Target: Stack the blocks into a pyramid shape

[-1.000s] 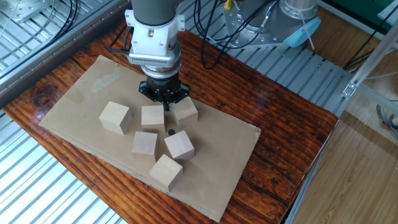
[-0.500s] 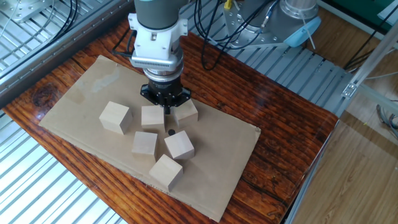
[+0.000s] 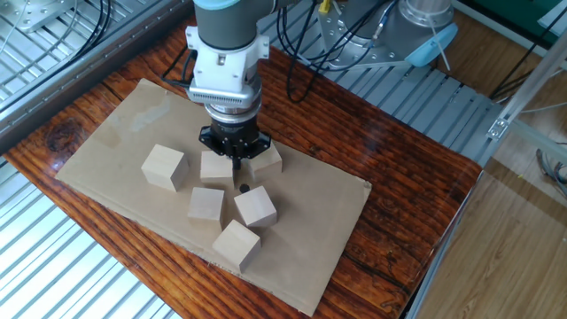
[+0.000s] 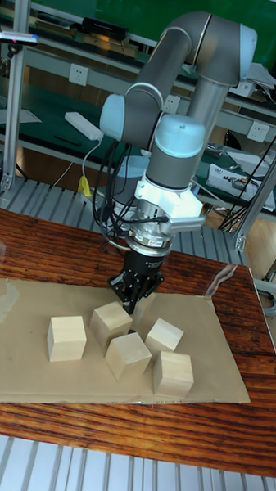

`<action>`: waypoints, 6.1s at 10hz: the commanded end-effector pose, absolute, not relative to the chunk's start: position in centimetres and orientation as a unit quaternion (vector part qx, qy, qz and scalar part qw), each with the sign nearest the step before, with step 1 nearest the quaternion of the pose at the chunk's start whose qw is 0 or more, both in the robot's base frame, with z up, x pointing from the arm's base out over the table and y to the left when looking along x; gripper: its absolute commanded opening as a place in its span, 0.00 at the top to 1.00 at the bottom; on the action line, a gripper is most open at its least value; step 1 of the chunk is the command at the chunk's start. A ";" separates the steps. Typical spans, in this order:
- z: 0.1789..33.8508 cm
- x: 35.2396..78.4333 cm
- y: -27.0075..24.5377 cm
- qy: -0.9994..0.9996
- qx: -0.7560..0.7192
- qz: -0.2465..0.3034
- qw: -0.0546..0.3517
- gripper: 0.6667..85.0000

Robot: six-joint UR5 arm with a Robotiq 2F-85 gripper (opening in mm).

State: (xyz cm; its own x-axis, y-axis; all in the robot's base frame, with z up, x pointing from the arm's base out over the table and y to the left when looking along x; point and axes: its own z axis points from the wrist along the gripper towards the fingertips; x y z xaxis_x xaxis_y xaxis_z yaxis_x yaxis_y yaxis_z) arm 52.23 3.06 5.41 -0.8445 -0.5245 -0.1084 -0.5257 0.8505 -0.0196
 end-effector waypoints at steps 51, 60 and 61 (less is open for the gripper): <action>6.8 66.3 7.5 0.959 -0.220 0.057 0.170 1.00; 4.7 63.7 6.1 0.960 -0.253 0.045 0.109 1.00; 4.7 63.4 6.0 0.961 -0.254 0.041 0.105 1.00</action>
State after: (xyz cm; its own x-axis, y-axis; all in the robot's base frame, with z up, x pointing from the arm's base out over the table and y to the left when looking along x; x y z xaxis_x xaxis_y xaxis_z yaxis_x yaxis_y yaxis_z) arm 63.69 6.22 4.65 -0.8480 -0.4763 -0.2326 -0.4949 0.8686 0.0254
